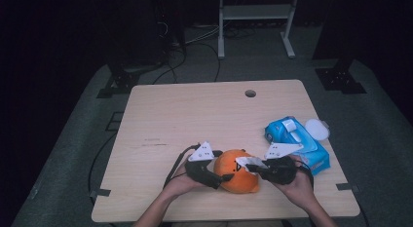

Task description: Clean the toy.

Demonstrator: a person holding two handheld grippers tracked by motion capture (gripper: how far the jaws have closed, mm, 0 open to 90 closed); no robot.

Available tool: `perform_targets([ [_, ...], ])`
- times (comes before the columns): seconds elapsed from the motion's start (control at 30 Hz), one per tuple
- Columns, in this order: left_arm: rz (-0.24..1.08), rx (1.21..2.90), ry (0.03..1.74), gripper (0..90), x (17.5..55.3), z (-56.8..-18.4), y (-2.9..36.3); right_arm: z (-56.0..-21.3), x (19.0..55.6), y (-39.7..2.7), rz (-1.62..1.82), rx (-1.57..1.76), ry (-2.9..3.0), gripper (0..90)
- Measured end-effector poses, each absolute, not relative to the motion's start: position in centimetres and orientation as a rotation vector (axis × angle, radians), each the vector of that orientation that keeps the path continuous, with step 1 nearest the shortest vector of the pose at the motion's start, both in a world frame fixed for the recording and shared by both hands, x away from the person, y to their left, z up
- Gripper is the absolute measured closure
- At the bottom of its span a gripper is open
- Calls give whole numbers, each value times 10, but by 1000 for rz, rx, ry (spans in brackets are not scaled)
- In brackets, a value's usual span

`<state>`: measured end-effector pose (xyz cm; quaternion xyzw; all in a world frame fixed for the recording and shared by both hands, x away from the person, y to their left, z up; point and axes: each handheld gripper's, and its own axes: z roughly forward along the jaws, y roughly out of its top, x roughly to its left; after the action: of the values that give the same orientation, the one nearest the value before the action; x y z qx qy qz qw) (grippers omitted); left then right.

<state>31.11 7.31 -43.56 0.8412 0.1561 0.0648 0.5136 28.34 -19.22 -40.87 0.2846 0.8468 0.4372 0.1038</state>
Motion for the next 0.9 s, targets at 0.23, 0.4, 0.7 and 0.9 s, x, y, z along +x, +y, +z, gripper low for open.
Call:
perform_targets([
  [0.23, 262, 2061, 201, 297, 297, -430, 68, -393, 276, -177, 1414, 747, 2496, 832],
  [0.4, 238, 2052, 253, 227, 300, -430, 69, -394, 282, -183, 1357, 772, 2462, 832],
  [0.7, 239, 2049, 262, 249, 297, -431, 64, -392, 269, -171, 1410, 692, 2503, 832],
  [0.9, 268, 2063, 202, 283, 292, -430, 64, -386, 274, -170, 1380, 698, 2456, 832],
])
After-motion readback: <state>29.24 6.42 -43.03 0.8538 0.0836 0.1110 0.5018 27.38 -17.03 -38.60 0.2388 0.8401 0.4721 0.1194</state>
